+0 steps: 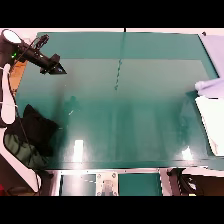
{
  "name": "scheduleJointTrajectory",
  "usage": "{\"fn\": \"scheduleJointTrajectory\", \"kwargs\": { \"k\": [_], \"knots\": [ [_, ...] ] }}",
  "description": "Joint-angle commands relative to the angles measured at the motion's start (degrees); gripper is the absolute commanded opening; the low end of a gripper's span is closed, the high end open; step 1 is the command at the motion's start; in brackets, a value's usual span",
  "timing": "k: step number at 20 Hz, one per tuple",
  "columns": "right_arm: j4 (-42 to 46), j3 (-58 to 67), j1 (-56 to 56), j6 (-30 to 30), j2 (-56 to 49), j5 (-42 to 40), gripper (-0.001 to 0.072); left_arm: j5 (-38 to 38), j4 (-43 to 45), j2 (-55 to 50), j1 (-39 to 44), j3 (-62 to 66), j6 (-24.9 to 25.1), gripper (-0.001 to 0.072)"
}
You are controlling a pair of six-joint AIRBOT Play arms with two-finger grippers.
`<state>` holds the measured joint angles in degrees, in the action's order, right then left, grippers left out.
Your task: Fold the shirts.
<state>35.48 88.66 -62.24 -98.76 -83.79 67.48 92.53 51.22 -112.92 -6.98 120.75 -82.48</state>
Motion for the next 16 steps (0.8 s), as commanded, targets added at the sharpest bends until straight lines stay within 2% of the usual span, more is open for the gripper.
{"fn": "scheduleJointTrajectory", "kwargs": {
  "k": [1, 4, 8, 13, 16],
  "knots": [
    [4.13, -7.98, -5.62, -2.38, 3.96, 6.8, 0.0018, 0.81, 0.0, 0.04, 0.09, 0.02, 0.02, 0.0026],
    [11.52, -10.58, -9.05, -3.26, 5.44, 11.82, 0.0018, 0.74, 0.0, 0.04, 0.09, 0.02, 0.46, 0.0025],
    [25.16, -12.85, -9.68, -3.96, 5.95, 13.0, 0.0018, 0.72, 0.0, 0.04, 0.09, 0.02, 0.48, 0.0025],
    [35.28, -18.97, -9.7, -3.85, 5.77, 12.96, 0.0018, 0.7, 0.0, 0.04, 0.09, 0.02, 0.46, 0.0026],
    [36.7, -21.51, -9.66, -1.6, 5.77, 11.13, 0.0018, 0.52, 0.0, 0.04, 0.09, 0.02, 0.46, 0.0025]
  ]
}}
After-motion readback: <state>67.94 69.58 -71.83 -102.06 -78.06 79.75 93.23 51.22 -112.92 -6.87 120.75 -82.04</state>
